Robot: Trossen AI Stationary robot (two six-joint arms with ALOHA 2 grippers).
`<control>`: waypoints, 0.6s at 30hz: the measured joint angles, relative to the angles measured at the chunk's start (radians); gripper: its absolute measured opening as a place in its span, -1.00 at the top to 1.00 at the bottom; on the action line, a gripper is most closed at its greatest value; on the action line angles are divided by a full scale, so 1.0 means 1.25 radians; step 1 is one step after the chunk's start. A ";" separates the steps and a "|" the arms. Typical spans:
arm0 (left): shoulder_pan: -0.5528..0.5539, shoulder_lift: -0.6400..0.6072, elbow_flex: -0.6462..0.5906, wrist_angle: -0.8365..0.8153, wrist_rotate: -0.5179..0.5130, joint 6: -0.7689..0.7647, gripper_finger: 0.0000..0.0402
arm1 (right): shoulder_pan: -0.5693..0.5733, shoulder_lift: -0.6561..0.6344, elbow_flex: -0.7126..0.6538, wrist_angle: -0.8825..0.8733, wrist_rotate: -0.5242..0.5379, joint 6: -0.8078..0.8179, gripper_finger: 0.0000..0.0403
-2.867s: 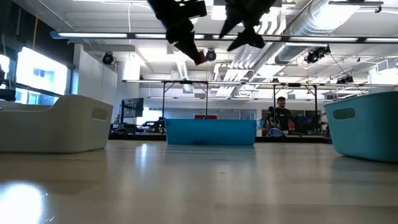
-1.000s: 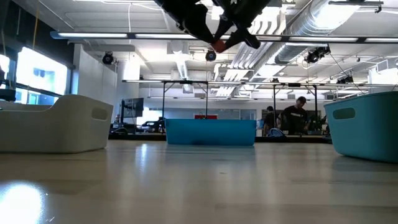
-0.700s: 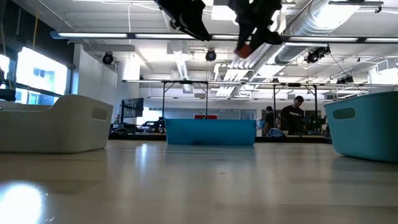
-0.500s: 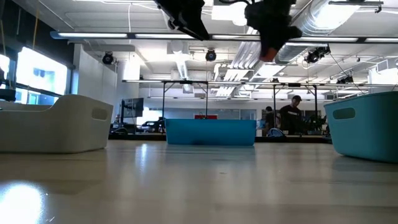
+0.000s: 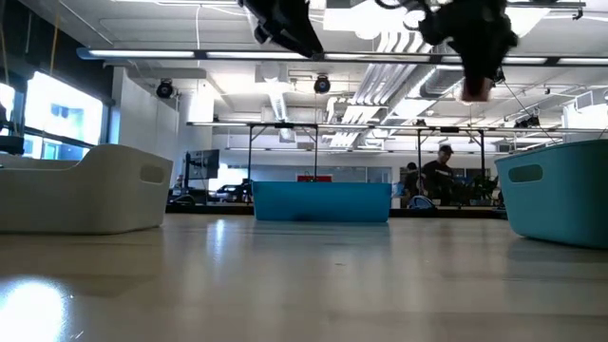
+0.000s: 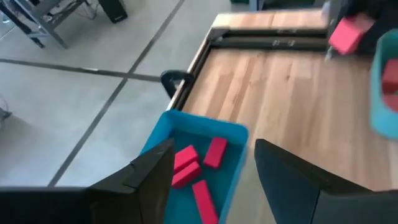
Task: Sort & place blocks by color
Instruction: Put the orange block into the green bin
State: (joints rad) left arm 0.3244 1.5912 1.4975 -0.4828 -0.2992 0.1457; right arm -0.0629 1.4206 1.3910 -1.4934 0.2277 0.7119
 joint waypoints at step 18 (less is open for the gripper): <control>-0.074 -0.040 0.001 0.025 0.084 -0.214 -0.05 | 0.226 -0.318 -0.461 0.332 -0.238 0.360 0.36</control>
State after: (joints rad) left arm 0.2323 1.5411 1.4982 -0.4518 -0.1944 -0.1217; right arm 0.2193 1.0237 0.8145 -1.0787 -0.0704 1.1613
